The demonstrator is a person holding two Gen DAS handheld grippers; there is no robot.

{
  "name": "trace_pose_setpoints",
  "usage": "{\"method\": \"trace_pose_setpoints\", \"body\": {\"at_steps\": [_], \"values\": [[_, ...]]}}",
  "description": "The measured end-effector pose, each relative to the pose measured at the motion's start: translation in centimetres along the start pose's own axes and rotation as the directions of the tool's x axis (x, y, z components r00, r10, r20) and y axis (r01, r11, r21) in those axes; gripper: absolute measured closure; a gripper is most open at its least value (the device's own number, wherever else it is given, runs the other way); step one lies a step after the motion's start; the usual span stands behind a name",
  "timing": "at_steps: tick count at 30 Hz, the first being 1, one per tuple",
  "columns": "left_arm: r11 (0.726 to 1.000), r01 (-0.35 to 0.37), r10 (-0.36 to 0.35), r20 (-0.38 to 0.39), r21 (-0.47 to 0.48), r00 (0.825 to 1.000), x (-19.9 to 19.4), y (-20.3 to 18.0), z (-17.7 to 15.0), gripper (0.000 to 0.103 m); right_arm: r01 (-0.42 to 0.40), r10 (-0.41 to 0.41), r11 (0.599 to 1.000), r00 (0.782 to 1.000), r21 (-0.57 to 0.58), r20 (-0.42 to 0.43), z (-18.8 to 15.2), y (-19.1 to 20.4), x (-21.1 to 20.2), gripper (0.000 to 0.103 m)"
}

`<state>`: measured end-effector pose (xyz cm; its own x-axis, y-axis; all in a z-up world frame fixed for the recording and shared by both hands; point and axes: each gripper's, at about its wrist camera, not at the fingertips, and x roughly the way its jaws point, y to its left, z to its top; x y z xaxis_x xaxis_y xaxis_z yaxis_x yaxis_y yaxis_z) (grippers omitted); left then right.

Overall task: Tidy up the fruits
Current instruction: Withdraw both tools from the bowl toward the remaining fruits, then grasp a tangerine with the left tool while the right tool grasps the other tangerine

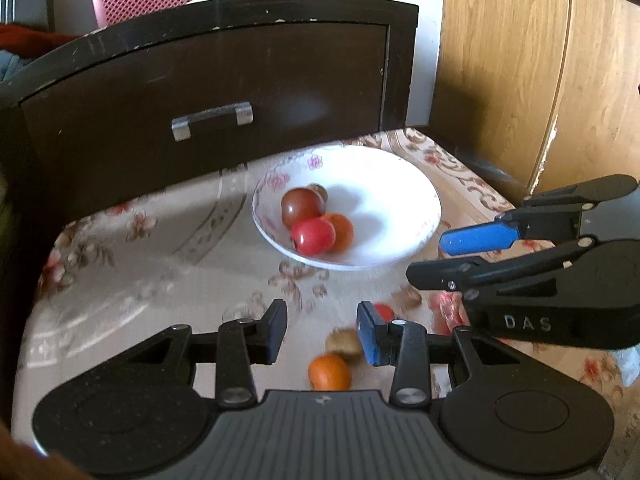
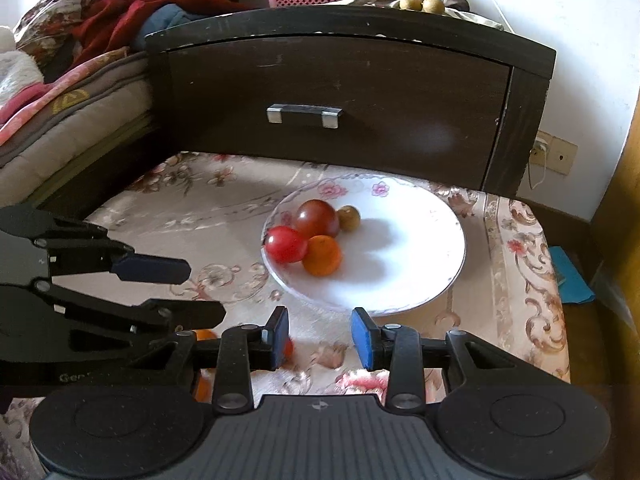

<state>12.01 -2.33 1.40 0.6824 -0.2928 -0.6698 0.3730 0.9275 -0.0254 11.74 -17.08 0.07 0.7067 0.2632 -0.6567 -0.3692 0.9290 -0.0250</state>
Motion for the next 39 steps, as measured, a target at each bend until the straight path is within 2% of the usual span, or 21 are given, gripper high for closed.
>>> {"method": "trace_pose_setpoints", "body": {"at_steps": [5, 11, 19, 25, 29, 39], "values": [[1.0, 0.008, -0.008, -0.034, -0.024, 0.999, -1.1, -0.2, -2.0, 0.057, -0.013, 0.013, 1.0, 1.0, 0.023, -0.017, -0.8, 0.3, -1.0, 0.073], [1.0, 0.011, -0.013, -0.081, -0.025, 0.997, -0.6, -1.2, -3.8, 0.057, -0.02, 0.021, 0.999, 0.999, 0.044, -0.038, -2.0, 0.7, -2.0, 0.073], [1.0, 0.008, -0.011, -0.116, -0.025, 0.993, 1.0, -1.6, -4.7, 0.057, -0.043, 0.047, 0.998, 0.996, 0.055, -0.075, -2.6, 1.0, -0.9, 0.073], [0.999, 0.019, -0.024, -0.106, -0.044, 0.994, 1.6, -1.3, -5.0, 0.057, -0.069, 0.073, 0.996, 0.993, 0.05, -0.096, -2.6, 1.7, 0.2, 0.073], [0.999, 0.037, -0.041, -0.105, -0.036, 0.994, 1.3, -1.2, -5.2, 0.062, -0.079, 0.083, 0.996, 0.991, 0.047, -0.108, -2.6, 2.2, 0.6, 0.073], [0.998, 0.04, -0.045, -0.112, -0.044, 0.993, -0.2, -0.1, -5.7, 0.063, -0.124, 0.136, 0.987, 0.983, 0.101, -0.122, -2.2, 3.2, 1.3, 0.073]]}}
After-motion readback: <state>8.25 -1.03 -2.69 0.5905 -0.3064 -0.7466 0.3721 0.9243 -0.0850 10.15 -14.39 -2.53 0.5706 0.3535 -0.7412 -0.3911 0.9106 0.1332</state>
